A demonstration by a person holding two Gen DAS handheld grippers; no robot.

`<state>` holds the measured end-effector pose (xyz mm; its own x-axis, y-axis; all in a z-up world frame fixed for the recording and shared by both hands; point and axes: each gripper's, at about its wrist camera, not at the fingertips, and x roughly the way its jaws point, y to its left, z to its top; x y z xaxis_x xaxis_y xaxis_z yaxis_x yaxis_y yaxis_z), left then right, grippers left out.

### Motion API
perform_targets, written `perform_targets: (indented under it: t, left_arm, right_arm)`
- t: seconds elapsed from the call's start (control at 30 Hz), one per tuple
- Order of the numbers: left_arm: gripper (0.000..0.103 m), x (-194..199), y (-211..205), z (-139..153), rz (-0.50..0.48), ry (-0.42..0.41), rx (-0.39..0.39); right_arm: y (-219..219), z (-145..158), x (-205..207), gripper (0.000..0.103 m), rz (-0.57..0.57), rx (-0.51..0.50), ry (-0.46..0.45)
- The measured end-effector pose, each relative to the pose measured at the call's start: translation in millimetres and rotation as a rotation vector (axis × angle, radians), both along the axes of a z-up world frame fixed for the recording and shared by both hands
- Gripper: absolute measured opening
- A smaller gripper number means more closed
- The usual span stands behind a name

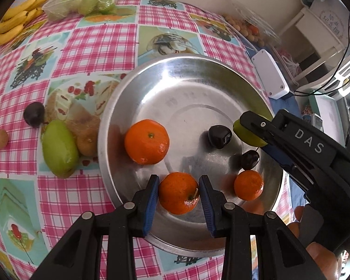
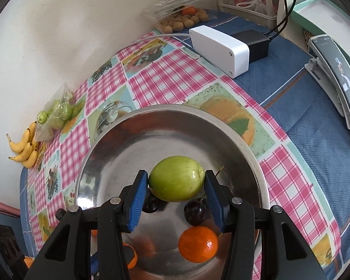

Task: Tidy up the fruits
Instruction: 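Open both grippers to drop the apple and tangerine into the bowl, then move both grippers back from the bowl toward the loose fruit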

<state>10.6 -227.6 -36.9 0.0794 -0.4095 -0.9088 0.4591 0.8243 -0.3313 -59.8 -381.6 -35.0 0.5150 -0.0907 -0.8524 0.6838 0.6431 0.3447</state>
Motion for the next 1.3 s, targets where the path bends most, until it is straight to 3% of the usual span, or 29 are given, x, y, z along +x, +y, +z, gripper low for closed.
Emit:
perform_targets:
  t: [0.23,0.37,0.83,1.07,1.23,1.3]
  left_arm:
    - [0.040,-1,0,-3,-0.005,0.007,0.023]
    - [0.058,-1,2,5,-0.010,0.006,-0.003]
    - [0.069,5,42,37,0.040,-0.087,0.012]
    - [0.087,18,74,41,0.115,-0.123,0.058]
    - [0.090,26,89,43,0.128,-0.159,0.078]
    - [0.103,29,98,44,0.146,-0.176,0.090]
  right_arm:
    - [-1,0,-1,0.052,-0.006,-0.001,-0.005]
    - [0,4,-4,0.052,-0.009,-0.005,-0.013]
    - [22,22,-15,0.052,0.029,-0.039,0.006]
    - [42,26,-18,0.052,0.061,-0.020,0.037]
    - [55,23,-18,0.052,0.073,-0.007,0.068]
    - [61,22,-18,0.052,0.079,-0.002,0.079]
